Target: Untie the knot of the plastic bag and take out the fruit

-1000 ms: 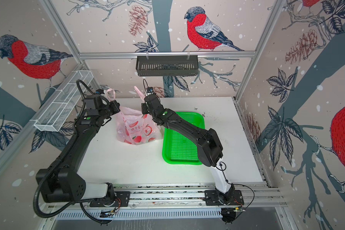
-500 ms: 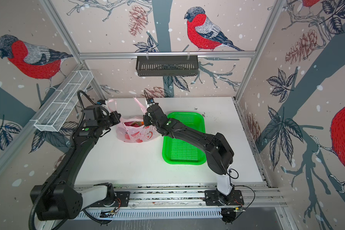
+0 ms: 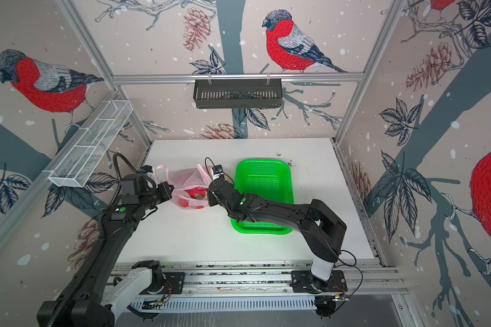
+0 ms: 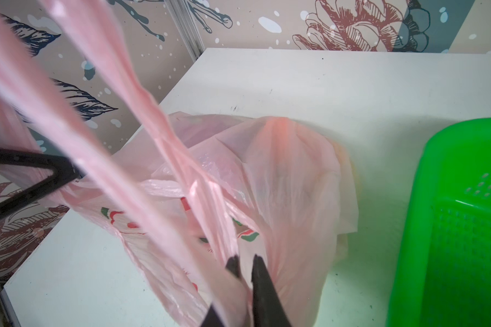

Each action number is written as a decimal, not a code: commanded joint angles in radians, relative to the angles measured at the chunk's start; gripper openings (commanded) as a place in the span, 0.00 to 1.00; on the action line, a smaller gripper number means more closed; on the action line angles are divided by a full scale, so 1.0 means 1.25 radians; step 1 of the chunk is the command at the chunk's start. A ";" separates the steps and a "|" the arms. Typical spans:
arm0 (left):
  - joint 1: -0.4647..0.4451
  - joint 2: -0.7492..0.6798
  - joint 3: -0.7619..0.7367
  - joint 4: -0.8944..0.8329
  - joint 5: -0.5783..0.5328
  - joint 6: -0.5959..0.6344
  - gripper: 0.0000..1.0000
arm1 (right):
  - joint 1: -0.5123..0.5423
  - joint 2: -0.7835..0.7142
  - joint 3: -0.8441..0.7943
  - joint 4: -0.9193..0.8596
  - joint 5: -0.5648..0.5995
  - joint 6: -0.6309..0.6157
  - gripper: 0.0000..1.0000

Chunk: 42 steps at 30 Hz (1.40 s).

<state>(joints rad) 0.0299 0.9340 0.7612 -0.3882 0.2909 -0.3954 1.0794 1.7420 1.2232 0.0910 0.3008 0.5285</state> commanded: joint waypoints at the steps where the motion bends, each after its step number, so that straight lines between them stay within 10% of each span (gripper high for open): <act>1: 0.001 -0.022 -0.013 0.011 0.030 -0.015 0.00 | 0.017 -0.019 -0.001 0.029 0.038 0.017 0.26; 8: 0.001 -0.072 -0.037 0.040 0.058 -0.035 0.00 | 0.094 -0.084 -0.017 -0.055 0.129 0.034 0.52; 17: 0.002 -0.102 -0.057 0.064 0.062 -0.046 0.00 | 0.211 -0.154 -0.073 -0.138 0.218 0.111 0.60; 28: 0.001 -0.115 -0.081 0.075 0.055 -0.053 0.00 | 0.225 -0.035 0.099 -0.155 0.208 0.010 0.29; 42: 0.001 -0.115 -0.091 0.105 0.049 -0.071 0.00 | 0.110 0.232 0.359 -0.216 0.027 -0.075 0.20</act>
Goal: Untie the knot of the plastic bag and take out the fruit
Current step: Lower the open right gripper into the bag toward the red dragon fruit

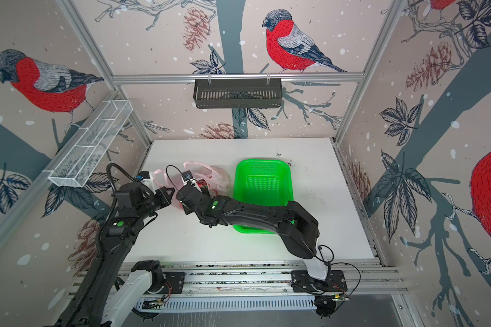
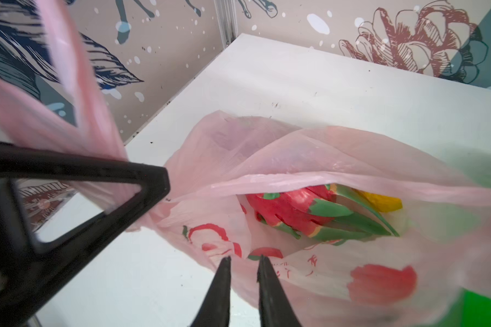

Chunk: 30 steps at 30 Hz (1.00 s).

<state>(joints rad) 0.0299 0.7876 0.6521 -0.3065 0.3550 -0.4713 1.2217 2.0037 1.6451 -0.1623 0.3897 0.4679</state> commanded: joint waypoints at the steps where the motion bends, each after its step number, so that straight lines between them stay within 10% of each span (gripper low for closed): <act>1: 0.001 0.004 -0.005 0.044 -0.001 -0.013 0.00 | -0.006 0.035 0.027 -0.015 -0.050 -0.029 0.20; 20: 0.001 0.006 -0.005 0.008 -0.014 0.002 0.00 | 0.003 0.074 -0.093 0.103 -0.242 0.007 0.17; 30: 0.001 -0.009 -0.013 -0.017 -0.022 0.005 0.49 | 0.003 0.072 -0.132 0.148 -0.260 0.053 0.17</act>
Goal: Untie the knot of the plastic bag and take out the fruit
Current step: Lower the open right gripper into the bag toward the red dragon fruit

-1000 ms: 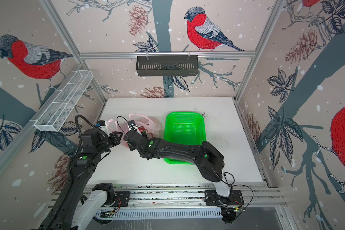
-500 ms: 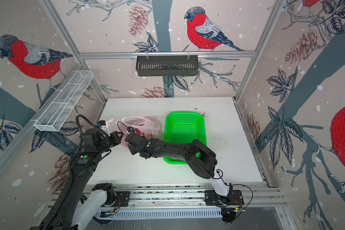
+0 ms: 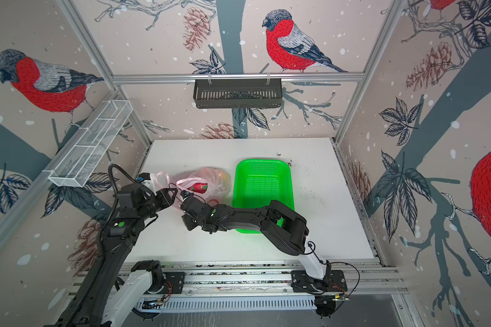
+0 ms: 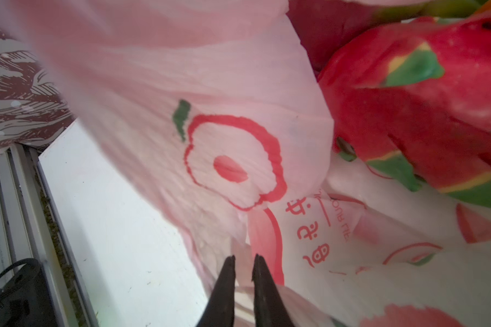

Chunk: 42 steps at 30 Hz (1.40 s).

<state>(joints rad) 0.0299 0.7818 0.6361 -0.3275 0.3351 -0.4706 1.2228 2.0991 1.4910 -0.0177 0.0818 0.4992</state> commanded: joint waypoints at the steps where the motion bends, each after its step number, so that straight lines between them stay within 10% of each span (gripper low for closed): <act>1: 0.001 -0.007 -0.002 -0.005 -0.008 0.004 0.53 | 0.002 -0.006 -0.015 0.034 -0.011 0.036 0.16; 12: 0.001 -0.016 -0.007 -0.022 0.011 -0.014 0.61 | 0.002 -0.055 -0.103 0.072 -0.005 0.087 0.16; 27: 0.001 -0.048 0.021 -0.105 0.059 -0.046 0.01 | 0.003 -0.082 -0.091 0.090 0.049 0.184 0.17; 36: 0.000 -0.107 -0.003 -0.121 0.053 -0.101 0.00 | 0.006 -0.058 0.050 -0.031 0.219 0.194 0.18; 42: 0.000 -0.129 -0.018 -0.116 0.056 -0.119 0.00 | -0.014 0.009 0.143 -0.039 0.138 0.150 0.19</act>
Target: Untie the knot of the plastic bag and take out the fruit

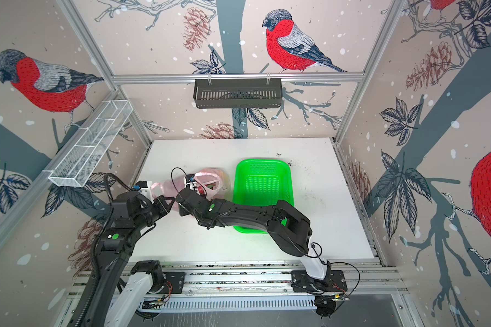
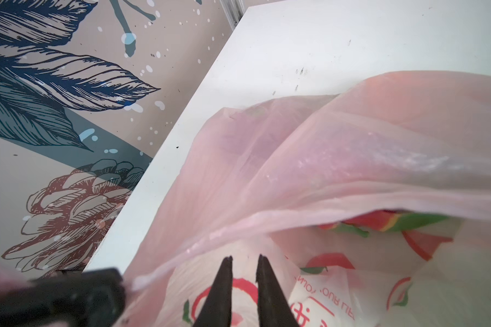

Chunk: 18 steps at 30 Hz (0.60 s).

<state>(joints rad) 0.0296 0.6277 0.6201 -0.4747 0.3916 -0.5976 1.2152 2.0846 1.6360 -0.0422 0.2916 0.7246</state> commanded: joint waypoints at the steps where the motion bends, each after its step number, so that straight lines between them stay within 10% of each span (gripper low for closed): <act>1: 0.000 -0.010 -0.011 0.006 0.013 -0.021 0.00 | -0.007 0.032 0.040 -0.018 -0.052 -0.042 0.19; 18: 0.001 -0.030 -0.086 0.133 -0.028 -0.086 0.00 | 0.002 0.120 0.023 -0.011 -0.274 -0.048 0.18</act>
<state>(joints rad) 0.0296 0.5987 0.5297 -0.3923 0.3759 -0.6758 1.2160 2.2234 1.6650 -0.0666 0.0097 0.6518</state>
